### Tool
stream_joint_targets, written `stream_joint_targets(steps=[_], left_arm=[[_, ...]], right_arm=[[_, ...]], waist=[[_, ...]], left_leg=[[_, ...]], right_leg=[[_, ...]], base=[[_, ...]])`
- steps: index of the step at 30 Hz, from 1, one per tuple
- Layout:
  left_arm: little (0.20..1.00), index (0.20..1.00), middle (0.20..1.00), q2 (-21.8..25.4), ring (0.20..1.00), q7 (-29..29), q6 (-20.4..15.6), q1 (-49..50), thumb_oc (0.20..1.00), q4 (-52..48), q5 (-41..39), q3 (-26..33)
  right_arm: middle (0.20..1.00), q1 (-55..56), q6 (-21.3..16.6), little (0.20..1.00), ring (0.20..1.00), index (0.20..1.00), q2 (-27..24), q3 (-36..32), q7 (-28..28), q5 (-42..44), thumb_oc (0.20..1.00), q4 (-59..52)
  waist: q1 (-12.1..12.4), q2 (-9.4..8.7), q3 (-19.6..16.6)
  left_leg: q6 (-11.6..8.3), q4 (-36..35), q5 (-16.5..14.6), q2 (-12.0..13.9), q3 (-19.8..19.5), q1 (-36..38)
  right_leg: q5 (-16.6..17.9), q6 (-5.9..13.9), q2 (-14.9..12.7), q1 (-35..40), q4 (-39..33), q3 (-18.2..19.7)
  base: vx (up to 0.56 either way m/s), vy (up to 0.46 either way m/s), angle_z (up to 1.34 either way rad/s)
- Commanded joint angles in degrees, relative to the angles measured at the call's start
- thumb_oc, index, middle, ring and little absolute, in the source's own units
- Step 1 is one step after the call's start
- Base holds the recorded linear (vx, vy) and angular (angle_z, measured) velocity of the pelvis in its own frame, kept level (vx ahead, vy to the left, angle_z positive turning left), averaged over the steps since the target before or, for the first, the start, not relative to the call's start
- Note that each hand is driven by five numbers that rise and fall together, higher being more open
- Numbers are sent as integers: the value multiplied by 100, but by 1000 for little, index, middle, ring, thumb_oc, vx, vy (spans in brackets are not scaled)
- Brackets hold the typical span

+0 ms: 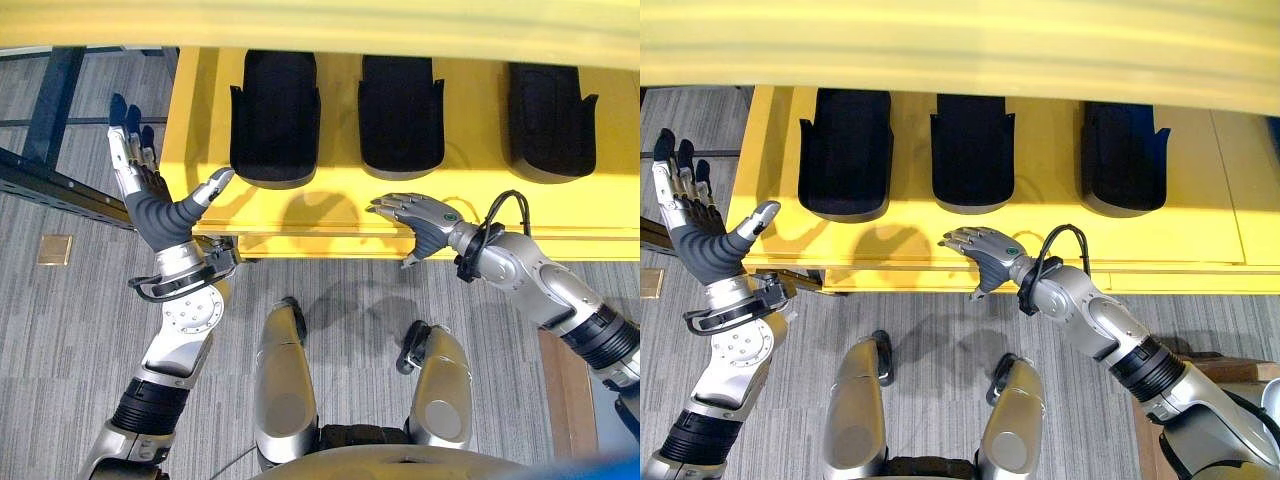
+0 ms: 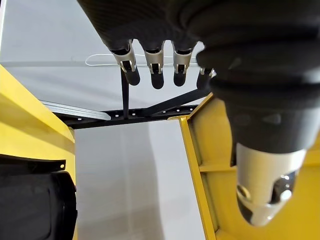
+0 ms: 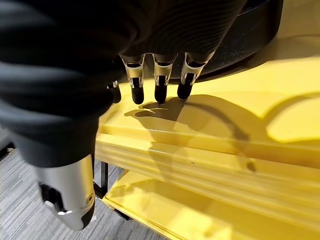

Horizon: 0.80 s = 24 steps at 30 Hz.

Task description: Move parts from the plastic box to the shelf.

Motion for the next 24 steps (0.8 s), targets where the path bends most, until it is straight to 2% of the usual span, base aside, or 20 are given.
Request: stream_joint_targets(steps=[1,10,18,20,24], left_arm=[[1000,1000,1000,130,1000,209,-311,167,1000,-669,105,177],[1000,1000,1000,167,1000,413,-288,70,1000,-687,197,8],[1000,1000,1000,91,1000,569,-298,-101,1000,-726,331,-98],[1000,1000,1000,54,1000,599,-319,-190,1000,-756,323,-93],[1000,1000,1000,43,1000,601,-319,-223,1000,-749,354,-89]], right_arm=[[1000,109,-149,1000,1000,1000,101,285,258,289,1000,-262],[1000,-183,-406,1000,1000,1000,215,559,193,399,1000,-258],[1000,-732,-275,1000,1000,1000,811,940,115,437,1000,181],[1000,-1053,69,1000,1000,1000,1230,1199,174,280,1000,458],[1000,-1206,165,1000,1000,1000,1420,1330,128,197,1000,703]], waist=[[65,23,-202],[125,26,-202],[317,133,-202],[469,195,-202],[559,210,-202]], left_leg=[[471,203,-700,106,386,447],[463,217,-685,89,349,331],[462,123,-610,-35,246,323],[456,10,-544,-124,183,380],[453,-64,-500,-173,140,392]], right_leg=[[58,-142,8,43,197,-26],[82,-143,36,-67,189,-27],[83,-129,-59,-63,244,-115],[95,-121,-116,10,225,-191],[106,-111,-131,58,203,-253]], base=[[0,0,0],[-15,2,-1],[-12,15,2],[-8,67,12],[-2,15,8]])
